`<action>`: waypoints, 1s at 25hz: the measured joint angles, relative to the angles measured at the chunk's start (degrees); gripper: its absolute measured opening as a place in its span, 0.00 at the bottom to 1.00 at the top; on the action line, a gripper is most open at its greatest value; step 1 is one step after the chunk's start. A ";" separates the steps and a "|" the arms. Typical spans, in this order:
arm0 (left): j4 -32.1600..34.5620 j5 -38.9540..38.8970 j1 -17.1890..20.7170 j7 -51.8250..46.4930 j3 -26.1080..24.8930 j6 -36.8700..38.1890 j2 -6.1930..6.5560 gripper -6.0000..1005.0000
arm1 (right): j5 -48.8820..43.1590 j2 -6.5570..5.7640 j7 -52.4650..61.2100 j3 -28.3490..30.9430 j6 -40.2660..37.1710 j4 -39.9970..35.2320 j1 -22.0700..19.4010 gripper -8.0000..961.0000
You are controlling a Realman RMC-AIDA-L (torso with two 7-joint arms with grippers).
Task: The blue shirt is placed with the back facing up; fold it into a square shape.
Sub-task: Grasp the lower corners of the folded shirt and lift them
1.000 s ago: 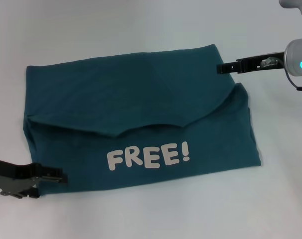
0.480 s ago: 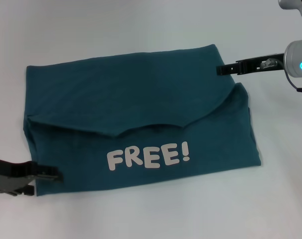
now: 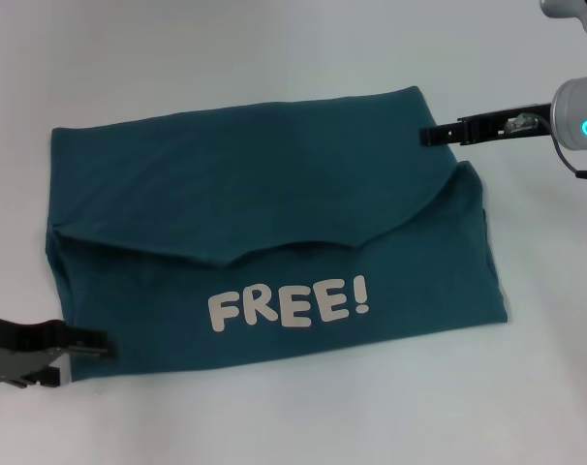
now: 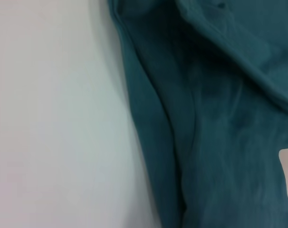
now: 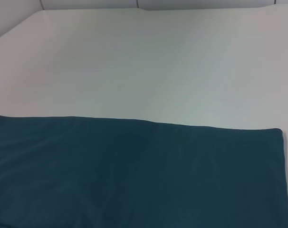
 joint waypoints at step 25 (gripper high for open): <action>-3.98 -2.06 -2.59 4.06 0.40 -2.06 -0.08 0.84 | 0.10 0.03 0.18 0.60 -2.40 -1.78 -0.77 0.95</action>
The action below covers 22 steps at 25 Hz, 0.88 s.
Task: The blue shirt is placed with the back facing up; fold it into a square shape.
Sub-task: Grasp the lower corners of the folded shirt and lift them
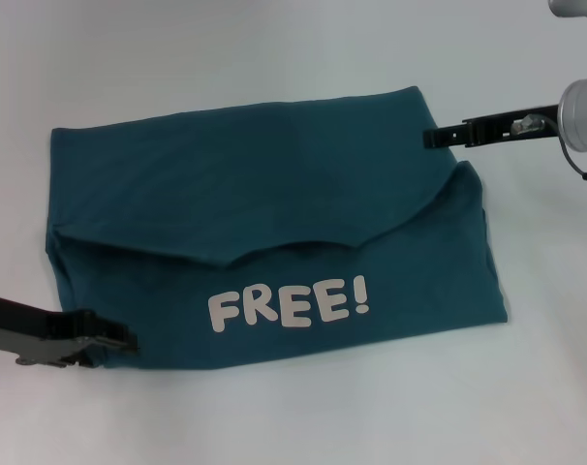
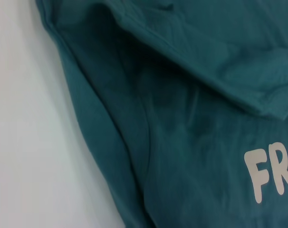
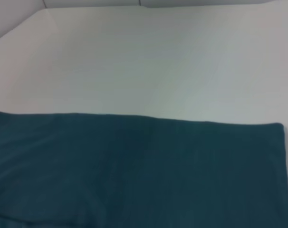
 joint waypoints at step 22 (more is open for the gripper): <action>-0.27 -0.52 0.53 4.74 -0.41 -0.50 -0.07 0.09 | -15.19 0.78 11.70 -0.66 -23.47 -7.53 -3.35 0.95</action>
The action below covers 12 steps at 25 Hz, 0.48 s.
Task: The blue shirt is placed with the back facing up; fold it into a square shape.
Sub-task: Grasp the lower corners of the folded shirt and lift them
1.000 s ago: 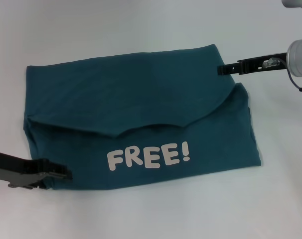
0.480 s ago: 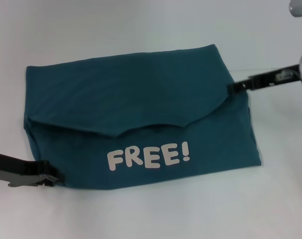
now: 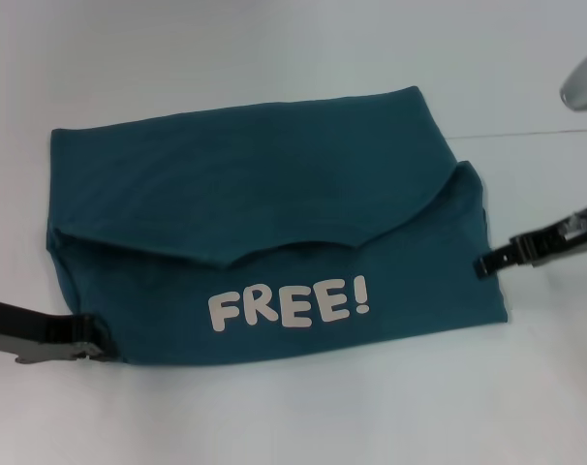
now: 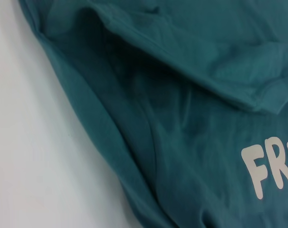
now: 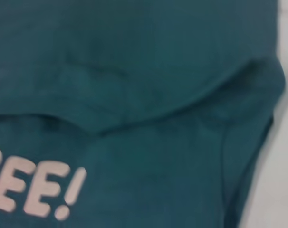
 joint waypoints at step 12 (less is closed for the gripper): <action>0.10 -0.58 0.18 1.07 -0.01 0.25 0.00 0.01 | 2.78 0.46 1.73 -0.60 1.45 1.18 -5.26 0.94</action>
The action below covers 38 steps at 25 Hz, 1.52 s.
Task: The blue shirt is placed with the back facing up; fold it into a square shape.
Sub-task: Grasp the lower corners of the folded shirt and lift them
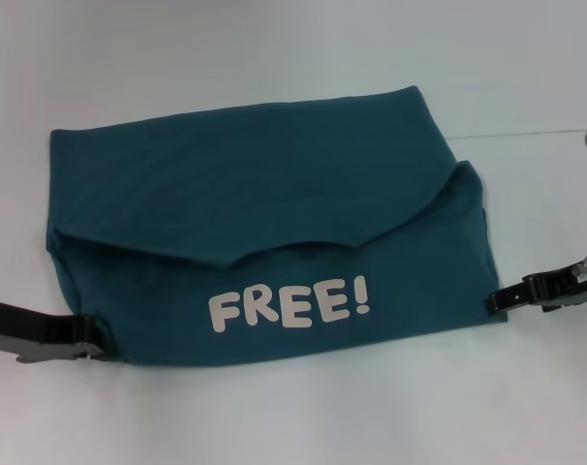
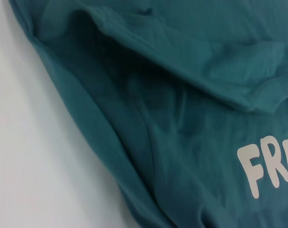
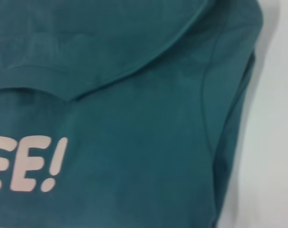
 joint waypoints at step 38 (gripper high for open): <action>0.00 -0.91 1.05 0.77 0.00 0.01 -0.26 0.01 | 4.12 -0.21 -3.17 -2.31 8.71 10.63 2.30 0.67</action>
